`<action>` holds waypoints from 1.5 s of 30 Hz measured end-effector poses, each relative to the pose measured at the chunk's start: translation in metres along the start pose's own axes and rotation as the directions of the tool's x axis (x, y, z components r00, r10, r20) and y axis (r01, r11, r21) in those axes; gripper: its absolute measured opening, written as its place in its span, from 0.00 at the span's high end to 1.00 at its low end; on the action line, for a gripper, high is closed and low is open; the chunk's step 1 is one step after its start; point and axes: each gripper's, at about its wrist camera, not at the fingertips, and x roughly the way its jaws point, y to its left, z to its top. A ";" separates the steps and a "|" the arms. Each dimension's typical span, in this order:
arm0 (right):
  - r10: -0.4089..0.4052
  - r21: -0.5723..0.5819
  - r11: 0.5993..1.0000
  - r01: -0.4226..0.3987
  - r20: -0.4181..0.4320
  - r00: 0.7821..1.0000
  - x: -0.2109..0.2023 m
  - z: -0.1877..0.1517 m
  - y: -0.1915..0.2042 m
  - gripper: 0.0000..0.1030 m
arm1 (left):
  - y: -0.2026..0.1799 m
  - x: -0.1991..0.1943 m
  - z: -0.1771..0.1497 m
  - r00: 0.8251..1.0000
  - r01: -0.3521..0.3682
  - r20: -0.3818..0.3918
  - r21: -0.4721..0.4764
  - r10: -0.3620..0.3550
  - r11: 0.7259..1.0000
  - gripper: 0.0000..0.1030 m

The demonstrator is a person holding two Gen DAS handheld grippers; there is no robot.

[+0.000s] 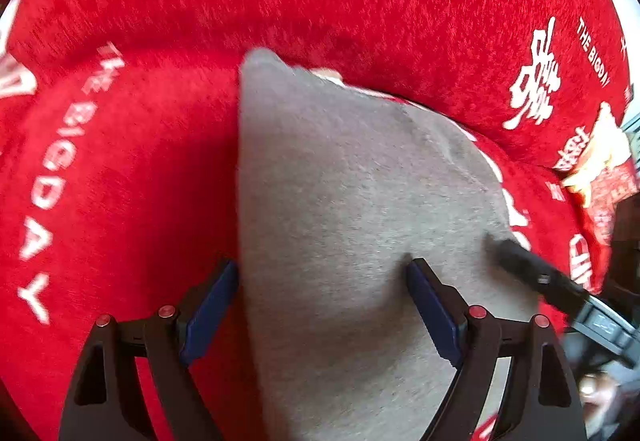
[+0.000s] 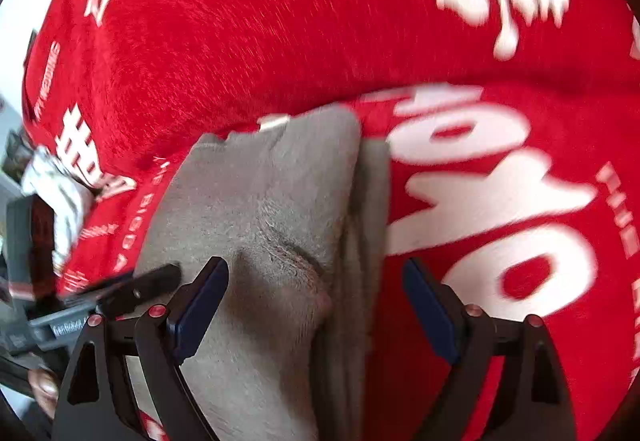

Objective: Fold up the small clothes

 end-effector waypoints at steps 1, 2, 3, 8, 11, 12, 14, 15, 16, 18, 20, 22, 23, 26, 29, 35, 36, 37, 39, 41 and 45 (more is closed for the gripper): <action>0.033 0.022 0.999 -0.032 -0.023 0.999 0.008 0.000 -0.003 0.12 | 0.000 0.004 0.000 1.000 0.014 -0.015 -0.009 -0.014 1.000 0.16; 0.052 0.036 0.998 -0.050 -0.050 0.997 0.017 0.000 -0.003 0.12 | 0.000 0.007 0.001 1.000 0.022 -0.020 -0.012 -0.023 1.000 0.16; 0.041 0.029 0.999 -0.039 -0.058 0.997 0.024 0.001 -0.002 0.12 | 0.000 0.009 0.001 0.999 0.033 -0.026 -0.012 -0.033 0.999 0.16; 0.065 -0.028 0.997 -0.067 -0.066 0.996 0.035 0.002 0.012 0.40 | -0.004 0.011 0.005 0.999 0.051 -0.015 0.014 -0.051 0.999 0.29; 0.079 -0.046 0.996 -0.081 -0.051 0.996 0.027 -0.002 0.020 0.53 | -0.011 0.002 0.002 0.999 0.036 0.025 0.062 -0.037 0.997 0.42; 0.074 -0.048 0.996 -0.077 -0.046 0.996 0.026 -0.002 0.022 0.54 | -0.013 -0.001 0.001 0.999 0.027 0.034 0.076 -0.029 0.997 0.45; 0.049 -0.071 0.996 -0.051 -0.032 0.998 0.021 -0.005 0.030 0.55 | -0.020 -0.007 -0.001 0.999 0.001 0.053 0.113 -0.007 0.994 0.48; 0.041 -0.079 0.996 -0.042 -0.024 0.999 0.018 -0.007 0.034 0.55 | -0.022 -0.009 -0.003 0.998 -0.009 0.059 0.127 0.001 0.992 0.50; 0.039 -0.083 0.996 -0.040 -0.017 0.999 0.014 -0.009 0.037 0.55 | -0.024 -0.012 -0.005 0.998 -0.018 0.066 0.139 0.009 0.990 0.50; 0.039 -0.089 0.995 -0.039 -0.008 0.999 0.008 -0.010 0.042 0.56 | -0.028 -0.019 -0.008 0.997 -0.033 0.074 0.157 0.021 0.987 0.52; 0.035 -0.104 0.994 -0.035 -0.004 0.999 0.002 -0.013 0.048 0.56 | -0.029 -0.025 -0.012 0.997 -0.039 0.075 0.161 0.028 0.986 0.52; 0.027 -0.122 0.992 -0.027 -0.005 1.000 -0.002 -0.017 0.055 0.56 | -0.029 -0.028 -0.015 0.997 -0.044 0.076 0.165 0.032 0.985 0.52; 0.022 -0.129 0.991 -0.022 -0.005 1.000 -0.004 -0.019 0.058 0.56 | -0.029 -0.030 -0.018 0.997 -0.047 0.075 0.164 0.035 0.985 0.52; 0.018 -0.129 0.991 -0.018 -0.006 1.000 -0.007 -0.025 0.062 0.56 | -0.028 -0.036 -0.025 0.996 -0.052 0.077 0.166 0.040 0.985 0.52; 0.014 -0.129 0.992 -0.014 -0.007 1.000 -0.010 -0.030 0.066 0.56 | -0.030 -0.041 -0.031 0.996 -0.059 0.080 0.173 0.046 0.983 0.52; 0.002 -0.135 0.991 -0.003 -0.006 1.000 -0.015 -0.038 0.069 0.56 | -0.031 -0.048 -0.039 0.995 -0.063 0.082 0.176 0.049 0.982 0.53; 0.001 -0.136 0.991 -0.002 -0.006 1.000 -0.016 -0.038 0.069 0.56 | -0.032 -0.049 -0.040 0.995 -0.064 0.083 0.176 0.050 0.982 0.54; 0.000 -0.136 0.991 -0.001 -0.006 1.000 -0.017 -0.039 0.069 0.56 | -0.031 -0.049 -0.040 0.995 -0.065 0.083 0.177 0.051 0.982 0.54; 0.000 -0.134 0.991 0.000 -0.003 1.000 -0.017 -0.040 0.071 0.56 | -0.031 -0.050 -0.041 0.995 -0.066 0.084 0.178 0.052 0.982 0.54; -0.004 -0.139 0.990 0.004 0.000 1.000 -0.017 -0.040 0.073 0.56 | -0.031 -0.050 -0.041 0.995 -0.066 0.084 0.178 0.052 0.982 0.54; -0.013 -0.146 0.989 0.014 0.005 1.000 -0.015 -0.036 0.076 0.56 | -0.030 -0.046 -0.035 0.995 -0.070 0.079 0.169 0.057 0.983 0.54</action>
